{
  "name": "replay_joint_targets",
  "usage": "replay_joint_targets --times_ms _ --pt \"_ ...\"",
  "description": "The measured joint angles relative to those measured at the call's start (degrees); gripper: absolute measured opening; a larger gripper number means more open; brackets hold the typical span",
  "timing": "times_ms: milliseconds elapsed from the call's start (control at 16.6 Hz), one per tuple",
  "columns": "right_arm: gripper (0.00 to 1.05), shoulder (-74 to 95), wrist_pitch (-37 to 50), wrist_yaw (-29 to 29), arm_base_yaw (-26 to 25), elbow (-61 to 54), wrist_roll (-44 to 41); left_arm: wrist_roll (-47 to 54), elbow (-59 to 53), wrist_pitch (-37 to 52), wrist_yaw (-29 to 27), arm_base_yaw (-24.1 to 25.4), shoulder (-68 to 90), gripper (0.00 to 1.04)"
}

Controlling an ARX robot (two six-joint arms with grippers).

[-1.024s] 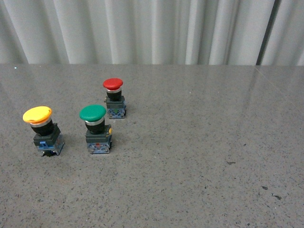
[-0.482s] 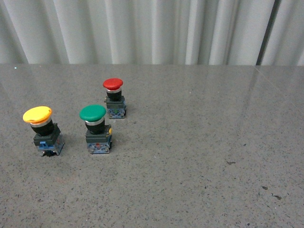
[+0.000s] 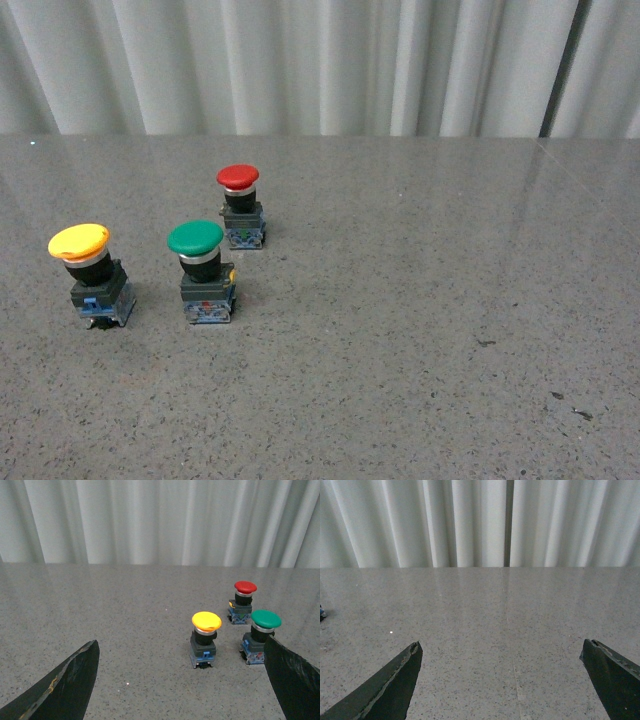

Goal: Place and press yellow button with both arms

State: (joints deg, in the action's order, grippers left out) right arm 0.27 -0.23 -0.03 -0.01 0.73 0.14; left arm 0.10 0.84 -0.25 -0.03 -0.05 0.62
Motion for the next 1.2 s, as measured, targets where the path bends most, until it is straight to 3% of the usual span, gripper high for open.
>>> replay_joint_targets --times_ms 663,783,904,964,1024,1084,1205 --pt "0.98 0.0 0.0 0.0 0.0 0.0 0.0 0.0 0.0 0.0 0.0 0.0 0.0 0.98" --pt "0.98 0.0 -0.1 0.1 0.0 0.0 0.0 -3.9 6.1 -10.3 -15.4 -6.2 11.3 0.98" --pt "0.98 0.0 -0.1 0.0 0.0 0.0 0.0 -3.8 12.5 -0.4 -21.8 -5.4 24.6 0.98" --pt "0.98 0.0 0.0 0.0 0.0 0.0 0.0 -1.4 19.0 10.1 -18.3 -6.5 36.8 0.98" --pt "0.98 0.0 0.0 0.0 0.0 0.0 0.0 0.3 29.2 14.9 -12.1 -7.5 56.8 0.98" --pt "0.98 0.0 0.0 0.0 0.0 0.0 0.0 -1.0 37.3 11.5 -6.6 -8.6 70.2 0.98" --pt "0.98 0.0 0.0 0.0 0.0 0.0 0.0 -4.4 39.8 11.8 -4.9 -8.7 78.7 0.98"
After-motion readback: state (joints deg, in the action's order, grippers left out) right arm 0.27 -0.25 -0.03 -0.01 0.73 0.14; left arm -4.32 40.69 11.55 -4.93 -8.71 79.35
